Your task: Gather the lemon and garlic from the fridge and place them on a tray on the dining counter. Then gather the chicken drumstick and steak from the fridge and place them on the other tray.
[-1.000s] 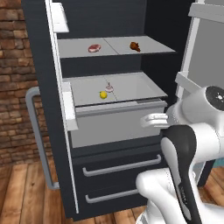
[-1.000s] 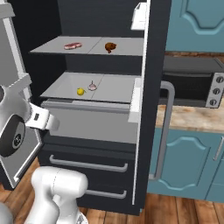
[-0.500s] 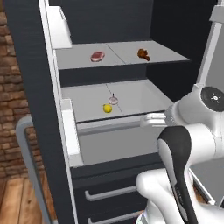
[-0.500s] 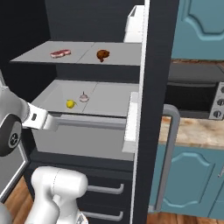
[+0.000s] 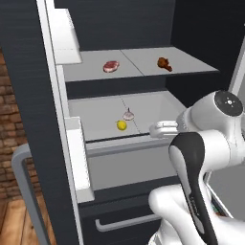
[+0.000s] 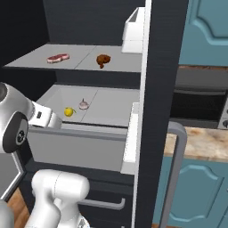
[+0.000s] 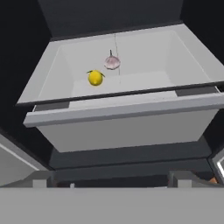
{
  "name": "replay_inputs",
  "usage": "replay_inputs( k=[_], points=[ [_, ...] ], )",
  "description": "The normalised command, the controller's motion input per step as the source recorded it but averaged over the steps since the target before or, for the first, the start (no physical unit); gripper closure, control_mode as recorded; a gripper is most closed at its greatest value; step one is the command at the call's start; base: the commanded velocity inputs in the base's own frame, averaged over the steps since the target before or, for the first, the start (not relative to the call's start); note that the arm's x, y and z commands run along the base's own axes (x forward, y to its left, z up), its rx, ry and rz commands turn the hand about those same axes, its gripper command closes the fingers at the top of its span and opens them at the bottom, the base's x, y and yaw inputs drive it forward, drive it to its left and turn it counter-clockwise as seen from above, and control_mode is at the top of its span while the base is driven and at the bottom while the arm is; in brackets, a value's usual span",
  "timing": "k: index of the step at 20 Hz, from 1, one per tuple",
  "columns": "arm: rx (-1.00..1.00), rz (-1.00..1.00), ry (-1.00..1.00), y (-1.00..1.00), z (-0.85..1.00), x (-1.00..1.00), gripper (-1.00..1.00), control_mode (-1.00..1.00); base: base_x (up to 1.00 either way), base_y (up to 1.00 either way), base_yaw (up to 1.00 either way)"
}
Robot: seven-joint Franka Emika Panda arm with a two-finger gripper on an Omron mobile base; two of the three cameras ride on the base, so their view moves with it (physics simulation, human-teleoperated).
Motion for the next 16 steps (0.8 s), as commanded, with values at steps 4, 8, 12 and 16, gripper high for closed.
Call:
replay_inputs(
  k=[4,8,12,16],
  points=[
    [-0.02,0.12,0.06,0.27,-0.11,0.87,-1.0,-1.0,0.0,0.0,0.0],
    [-0.07,0.0,0.03,0.46,-0.13,0.72,-1.0,-1.0,0.0,0.0,0.0],
    [-0.06,-0.01,0.01,0.32,-0.19,0.58,-1.0,-1.0,0.0,0.0,0.0],
    [-0.06,0.0,0.04,0.07,-0.34,0.49,-1.0,-1.0,0.0,0.0,0.0]
  ],
)
